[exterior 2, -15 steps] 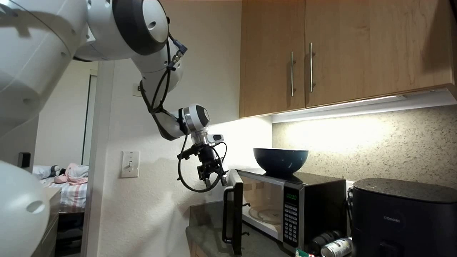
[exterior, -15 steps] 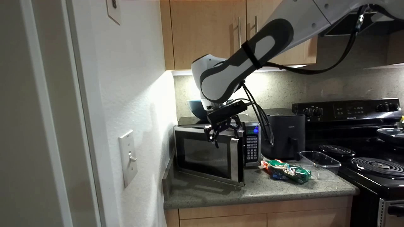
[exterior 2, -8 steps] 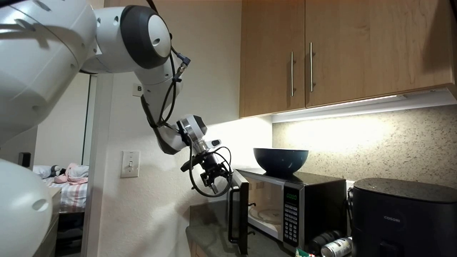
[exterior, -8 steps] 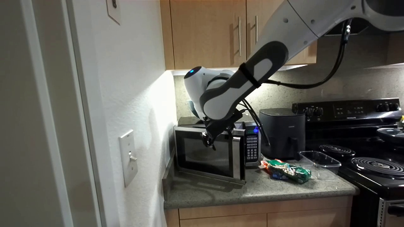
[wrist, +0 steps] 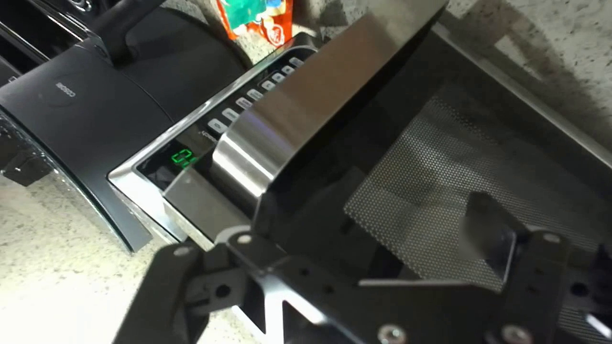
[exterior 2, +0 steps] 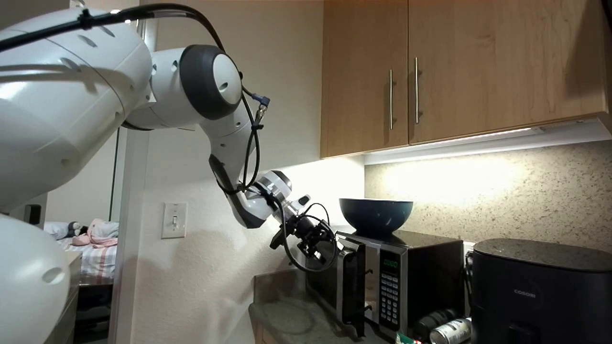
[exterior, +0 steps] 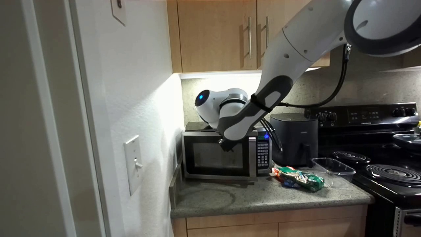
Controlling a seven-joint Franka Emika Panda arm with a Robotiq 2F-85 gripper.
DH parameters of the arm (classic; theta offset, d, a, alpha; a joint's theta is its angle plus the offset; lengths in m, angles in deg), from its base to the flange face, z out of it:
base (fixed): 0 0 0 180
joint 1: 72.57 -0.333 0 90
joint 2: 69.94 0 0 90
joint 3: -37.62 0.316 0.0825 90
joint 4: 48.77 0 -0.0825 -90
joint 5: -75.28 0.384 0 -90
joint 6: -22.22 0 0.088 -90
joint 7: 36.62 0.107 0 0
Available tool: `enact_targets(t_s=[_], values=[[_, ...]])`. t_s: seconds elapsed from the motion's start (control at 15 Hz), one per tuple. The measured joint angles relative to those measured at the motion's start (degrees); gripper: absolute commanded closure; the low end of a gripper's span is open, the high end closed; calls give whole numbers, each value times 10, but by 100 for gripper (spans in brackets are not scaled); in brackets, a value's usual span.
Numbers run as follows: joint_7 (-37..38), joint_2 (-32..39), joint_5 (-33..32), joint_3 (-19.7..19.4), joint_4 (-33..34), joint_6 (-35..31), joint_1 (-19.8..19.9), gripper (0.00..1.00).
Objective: Close the microwave door
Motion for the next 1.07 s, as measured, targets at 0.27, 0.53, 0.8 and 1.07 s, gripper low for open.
enact_targets(t_s=[0.27,0.53,0.8,1.07], values=[[44,25,-18,-13,20,46,7,0],[64,63,-21,-21,56,103,24,0],[65,103,-17,-19,119,135,33,0],[84,124,-21,-21,164,183,31,0]])
